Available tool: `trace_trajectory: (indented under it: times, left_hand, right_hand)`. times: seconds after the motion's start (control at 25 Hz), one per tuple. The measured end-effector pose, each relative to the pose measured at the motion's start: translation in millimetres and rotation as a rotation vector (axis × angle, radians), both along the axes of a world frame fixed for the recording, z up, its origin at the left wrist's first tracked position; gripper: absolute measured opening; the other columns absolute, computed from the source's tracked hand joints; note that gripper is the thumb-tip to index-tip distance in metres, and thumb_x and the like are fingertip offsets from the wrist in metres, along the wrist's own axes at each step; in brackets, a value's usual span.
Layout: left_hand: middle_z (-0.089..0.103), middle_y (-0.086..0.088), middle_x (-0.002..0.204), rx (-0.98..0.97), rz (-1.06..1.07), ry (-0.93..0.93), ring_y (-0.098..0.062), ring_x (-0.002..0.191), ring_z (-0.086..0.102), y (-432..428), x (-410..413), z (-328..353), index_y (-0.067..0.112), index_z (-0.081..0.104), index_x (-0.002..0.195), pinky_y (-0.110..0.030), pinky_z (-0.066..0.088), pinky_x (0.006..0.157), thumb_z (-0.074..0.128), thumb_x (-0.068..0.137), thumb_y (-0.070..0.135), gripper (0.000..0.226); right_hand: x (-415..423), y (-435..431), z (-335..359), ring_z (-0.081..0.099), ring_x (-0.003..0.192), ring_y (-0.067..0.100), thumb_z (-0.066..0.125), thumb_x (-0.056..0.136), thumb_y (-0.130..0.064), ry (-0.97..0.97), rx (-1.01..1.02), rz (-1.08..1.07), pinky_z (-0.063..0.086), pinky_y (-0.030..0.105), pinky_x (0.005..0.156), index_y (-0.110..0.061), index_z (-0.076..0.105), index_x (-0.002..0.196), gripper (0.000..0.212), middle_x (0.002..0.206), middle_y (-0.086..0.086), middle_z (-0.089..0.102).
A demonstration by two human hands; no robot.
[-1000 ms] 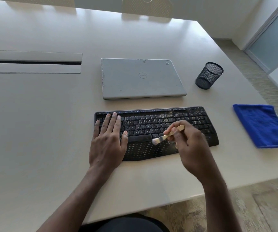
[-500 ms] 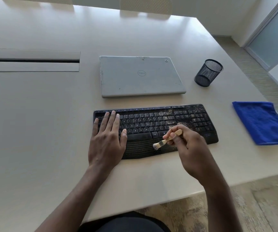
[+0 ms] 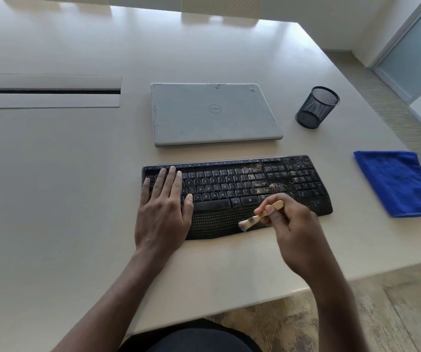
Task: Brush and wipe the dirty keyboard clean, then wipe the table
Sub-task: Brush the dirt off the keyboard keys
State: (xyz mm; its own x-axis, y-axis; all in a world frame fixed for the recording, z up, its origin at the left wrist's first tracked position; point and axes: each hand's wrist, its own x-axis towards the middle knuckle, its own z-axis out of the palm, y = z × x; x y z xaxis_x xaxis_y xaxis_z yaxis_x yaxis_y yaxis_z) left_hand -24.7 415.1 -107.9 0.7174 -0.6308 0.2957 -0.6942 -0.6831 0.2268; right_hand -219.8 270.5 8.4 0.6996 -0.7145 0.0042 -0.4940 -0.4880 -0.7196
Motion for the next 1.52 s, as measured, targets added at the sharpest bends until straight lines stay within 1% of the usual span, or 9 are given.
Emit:
trace_trajectory:
  times: [0.16, 0.44, 0.68, 0.8, 0.96, 1.16, 1.24, 1.36, 1.52]
  left_hand:
    - [0.036, -0.008, 0.167, 0.003, 0.005, -0.003, -0.022, 0.158, 0.027, 0.0, 0.1, -0.4, 0.011, 0.042, 0.159, -0.048, 0.016, 0.131, 0.032, 0.105, 0.045, 0.065]
    - [0.037, -0.008, 0.167, 0.004, 0.004, -0.001, -0.021, 0.158, 0.028, -0.7, 0.1, 0.6, 0.011, 0.043, 0.159, -0.047, 0.015, 0.131, 0.031, 0.104, 0.045, 0.066]
    - [0.038, -0.007, 0.167, -0.004, 0.009, 0.000, -0.021, 0.158, 0.029, -0.8, -0.3, 0.4, 0.011, 0.044, 0.158, -0.048, 0.017, 0.130, 0.033, 0.104, 0.045, 0.065]
    - [0.038, -0.008, 0.166, -0.006, 0.011, -0.002, -0.021, 0.158, 0.029, -1.1, -0.3, 0.1, 0.011, 0.044, 0.158, -0.048, 0.017, 0.130, 0.033, 0.104, 0.045, 0.065]
    - [0.038, -0.008, 0.166, -0.012, 0.009, -0.005, -0.021, 0.157, 0.030, -0.4, -0.2, -0.2, 0.010, 0.045, 0.158, -0.047, 0.016, 0.131, 0.034, 0.104, 0.044, 0.064]
    - [0.038, -0.007, 0.167, -0.008, 0.011, -0.002, -0.021, 0.158, 0.029, -1.5, -0.3, -0.3, 0.011, 0.044, 0.158, -0.047, 0.017, 0.131, 0.033, 0.104, 0.045, 0.065]
    - [0.038, -0.008, 0.166, -0.009, 0.011, -0.003, -0.022, 0.157, 0.030, -1.5, -0.4, -0.2, 0.010, 0.044, 0.158, -0.048, 0.017, 0.130, 0.032, 0.104, 0.045, 0.065]
    - [0.039, -0.008, 0.166, -0.012, 0.008, -0.002, -0.022, 0.157, 0.030, -1.3, -0.2, -0.6, 0.010, 0.044, 0.158, -0.048, 0.018, 0.130, 0.033, 0.104, 0.045, 0.065]
    - [0.038, -0.007, 0.167, -0.007, 0.010, 0.002, -0.021, 0.158, 0.029, -1.2, 0.1, -1.6, 0.011, 0.044, 0.158, -0.049, 0.019, 0.130, 0.034, 0.103, 0.044, 0.065]
  right_hand:
    - [3.6, -19.3, 10.2, 0.067, 0.080, -0.001, 0.053, 0.106, -0.017, -0.064, -0.155, -0.144, 0.046, 0.004, 0.068, -0.021, 0.066, 0.094, 0.018, 0.086, -0.010, 0.072]
    - [66.6, -9.2, 1.3, 0.073, 0.072, 0.002, 0.062, 0.102, -0.028, -0.177, -0.042, -0.025, 0.063, 0.033, 0.074, -0.015, 0.068, 0.090, 0.019, 0.076, -0.006, 0.075]
    - [52.6, -30.6, 5.5, 0.071, 0.067, 0.008, 0.062, 0.103, -0.024, -0.043, -0.170, -0.252, 0.044, 0.003, 0.055, -0.013, 0.066, 0.088, 0.019, 0.076, 0.001, 0.073]
    - [57.3, -22.7, 10.1, 0.069, 0.060, -0.001, 0.063, 0.103, -0.021, -0.117, -0.103, -0.218, 0.042, 0.000, 0.053, -0.009, 0.068, 0.088, 0.019, 0.074, 0.001, 0.072]
    - [68.3, -11.1, 2.4, 0.073, 0.065, 0.002, 0.065, 0.101, -0.022, -0.167, 0.020, -0.101, 0.060, 0.018, 0.062, -0.010, 0.071, 0.089, 0.018, 0.074, -0.001, 0.074]
    - [50.7, -40.7, 9.2, 0.064, 0.054, -0.007, 0.062, 0.103, -0.021, -0.076, -0.163, -0.308, 0.041, 0.000, 0.052, -0.010, 0.069, 0.087, 0.020, 0.074, 0.001, 0.073]
    - [54.1, -42.9, 10.8, 0.066, 0.054, -0.007, 0.062, 0.103, -0.023, -0.119, -0.150, -0.267, 0.048, 0.003, 0.057, -0.009, 0.069, 0.087, 0.022, 0.071, -0.004, 0.072]
    - [73.6, -32.3, 5.9, 0.075, 0.065, 0.005, 0.064, 0.101, -0.025, -0.192, 0.049, -0.102, 0.064, 0.028, 0.070, -0.007, 0.073, 0.091, 0.022, 0.075, 0.000, 0.076]
    - [73.7, -44.7, -3.2, 0.075, 0.065, 0.009, 0.064, 0.101, -0.024, -0.115, 0.006, -0.164, 0.065, 0.033, 0.070, -0.008, 0.073, 0.092, 0.021, 0.074, 0.001, 0.075]
